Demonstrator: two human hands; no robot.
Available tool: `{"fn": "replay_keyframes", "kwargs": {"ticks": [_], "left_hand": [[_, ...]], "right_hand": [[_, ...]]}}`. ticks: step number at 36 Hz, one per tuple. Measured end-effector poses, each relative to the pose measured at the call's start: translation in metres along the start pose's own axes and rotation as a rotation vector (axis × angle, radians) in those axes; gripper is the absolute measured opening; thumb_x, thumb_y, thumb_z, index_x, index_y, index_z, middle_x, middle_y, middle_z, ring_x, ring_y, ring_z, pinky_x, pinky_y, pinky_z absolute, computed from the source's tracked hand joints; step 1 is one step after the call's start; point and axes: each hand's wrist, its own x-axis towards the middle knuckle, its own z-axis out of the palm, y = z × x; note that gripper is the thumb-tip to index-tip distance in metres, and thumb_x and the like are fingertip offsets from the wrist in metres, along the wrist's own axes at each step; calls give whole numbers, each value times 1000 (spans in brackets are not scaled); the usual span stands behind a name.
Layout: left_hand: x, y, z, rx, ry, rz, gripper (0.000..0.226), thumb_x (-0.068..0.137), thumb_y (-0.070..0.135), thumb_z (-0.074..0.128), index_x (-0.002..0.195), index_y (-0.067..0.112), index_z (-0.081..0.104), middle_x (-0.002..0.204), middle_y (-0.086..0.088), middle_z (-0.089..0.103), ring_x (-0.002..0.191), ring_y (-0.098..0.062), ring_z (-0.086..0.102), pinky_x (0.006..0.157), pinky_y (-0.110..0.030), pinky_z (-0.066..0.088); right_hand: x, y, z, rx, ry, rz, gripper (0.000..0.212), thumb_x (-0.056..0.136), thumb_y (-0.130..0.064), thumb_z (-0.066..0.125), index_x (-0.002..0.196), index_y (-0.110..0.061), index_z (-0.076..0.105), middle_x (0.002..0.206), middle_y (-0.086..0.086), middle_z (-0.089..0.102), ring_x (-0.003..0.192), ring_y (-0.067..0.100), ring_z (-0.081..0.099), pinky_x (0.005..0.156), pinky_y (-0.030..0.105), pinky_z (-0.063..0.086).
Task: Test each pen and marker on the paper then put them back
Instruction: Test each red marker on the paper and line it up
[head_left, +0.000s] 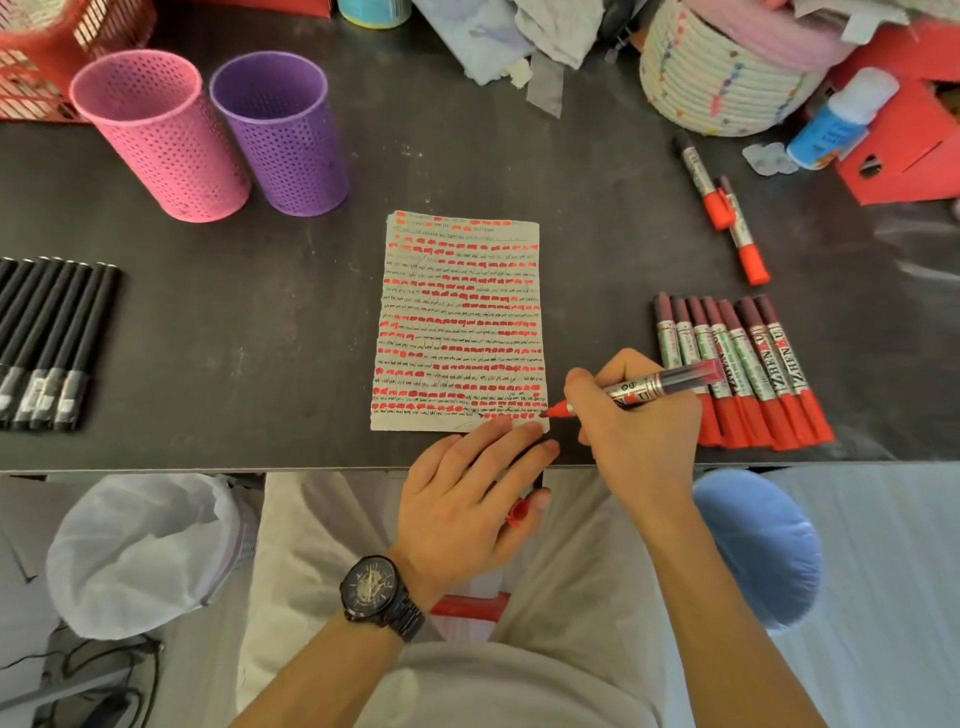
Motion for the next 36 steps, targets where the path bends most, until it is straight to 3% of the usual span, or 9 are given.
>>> {"fn": "replay_keyframes", "kwargs": {"ticks": [6, 17, 32, 36], "left_hand": [[1, 1, 0, 12, 0, -7, 32, 96, 40, 59, 121, 26, 74, 137, 9, 62, 129, -13, 55, 109, -29, 33], [2, 2, -2, -6, -3, -17, 32, 96, 39, 58, 120, 26, 75, 134, 9, 64, 127, -13, 56, 104, -31, 38], [2, 1, -2, -20, -19, -26, 32, 95, 38, 60, 121, 26, 74, 135, 9, 64, 129, -13, 55, 107, -30, 35], [2, 1, -2, -27, -22, -23, 32, 95, 38, 60, 121, 26, 74, 135, 10, 64, 129, -13, 56, 107, -30, 36]], "right_hand": [[0, 0, 0, -32, -23, -29, 29, 84, -12, 73, 59, -11, 58, 51, 3, 60, 47, 25, 62, 45, 28, 47], [1, -3, 2, -88, -24, -30, 28, 85, -11, 73, 60, -10, 59, 51, 3, 60, 49, 25, 62, 51, 41, 50], [1, -3, 1, -84, -22, -27, 27, 83, -14, 71, 60, -13, 58, 52, 4, 61, 49, 26, 62, 49, 47, 52], [1, -3, 1, -87, -22, -33, 26, 84, -14, 70, 60, -14, 58, 53, 4, 61, 49, 25, 63, 49, 42, 51]]}}
